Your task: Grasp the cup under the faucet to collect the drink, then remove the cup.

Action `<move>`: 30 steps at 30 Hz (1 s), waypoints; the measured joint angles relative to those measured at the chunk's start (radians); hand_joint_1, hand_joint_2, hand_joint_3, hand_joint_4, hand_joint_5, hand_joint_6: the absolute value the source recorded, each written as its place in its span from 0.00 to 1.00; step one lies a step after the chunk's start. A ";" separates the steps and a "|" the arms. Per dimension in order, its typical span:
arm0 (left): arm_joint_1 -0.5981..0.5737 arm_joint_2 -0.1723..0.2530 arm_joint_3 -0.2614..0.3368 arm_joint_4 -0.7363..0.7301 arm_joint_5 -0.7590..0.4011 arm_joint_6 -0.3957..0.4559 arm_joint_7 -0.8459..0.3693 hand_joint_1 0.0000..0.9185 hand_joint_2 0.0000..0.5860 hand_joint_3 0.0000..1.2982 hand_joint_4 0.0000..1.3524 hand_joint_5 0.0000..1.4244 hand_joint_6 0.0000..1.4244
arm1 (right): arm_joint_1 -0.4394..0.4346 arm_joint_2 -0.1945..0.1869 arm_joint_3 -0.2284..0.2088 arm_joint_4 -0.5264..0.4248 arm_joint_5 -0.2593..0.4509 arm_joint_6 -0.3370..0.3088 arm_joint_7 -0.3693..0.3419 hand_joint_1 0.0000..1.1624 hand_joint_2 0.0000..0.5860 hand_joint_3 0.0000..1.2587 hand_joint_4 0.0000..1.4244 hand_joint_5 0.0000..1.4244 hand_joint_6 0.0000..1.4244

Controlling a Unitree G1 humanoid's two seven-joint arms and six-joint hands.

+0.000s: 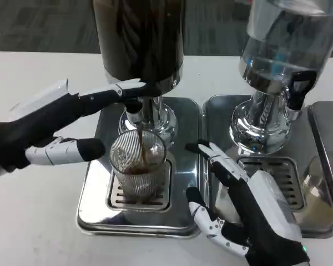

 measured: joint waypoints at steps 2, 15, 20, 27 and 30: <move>0.002 0.001 -0.001 -0.001 0.001 -0.001 0.008 0.00 0.11 0.14 0.05 0.06 0.08 | -0.008 -0.001 -0.004 0.011 0.018 -0.007 0.007 0.43 0.65 0.11 0.06 0.09 0.17; 0.016 0.009 -0.002 -0.013 0.000 -0.001 0.017 0.00 0.11 0.14 0.05 0.06 0.08 | -0.113 0.003 -0.008 0.066 0.105 -0.007 0.143 0.44 0.42 0.02 0.00 0.05 0.14; 0.023 0.010 -0.001 -0.022 0.001 -0.001 0.025 0.00 0.12 0.14 0.05 0.06 0.08 | -0.160 0.008 -0.007 0.104 0.126 -0.006 0.178 0.44 0.39 0.01 0.00 0.04 0.13; 0.026 0.014 -0.001 -0.025 0.001 -0.001 0.027 0.00 0.12 0.14 0.05 0.06 0.08 | -0.203 0.015 0.004 0.146 0.141 -0.006 0.210 0.45 0.38 0.00 0.00 0.03 0.12; 0.027 0.015 0.000 -0.026 0.001 -0.001 0.032 0.00 0.12 0.14 0.05 0.06 0.08 | -0.216 0.021 0.005 0.155 0.141 -0.006 0.213 0.45 0.38 0.00 0.00 0.03 0.12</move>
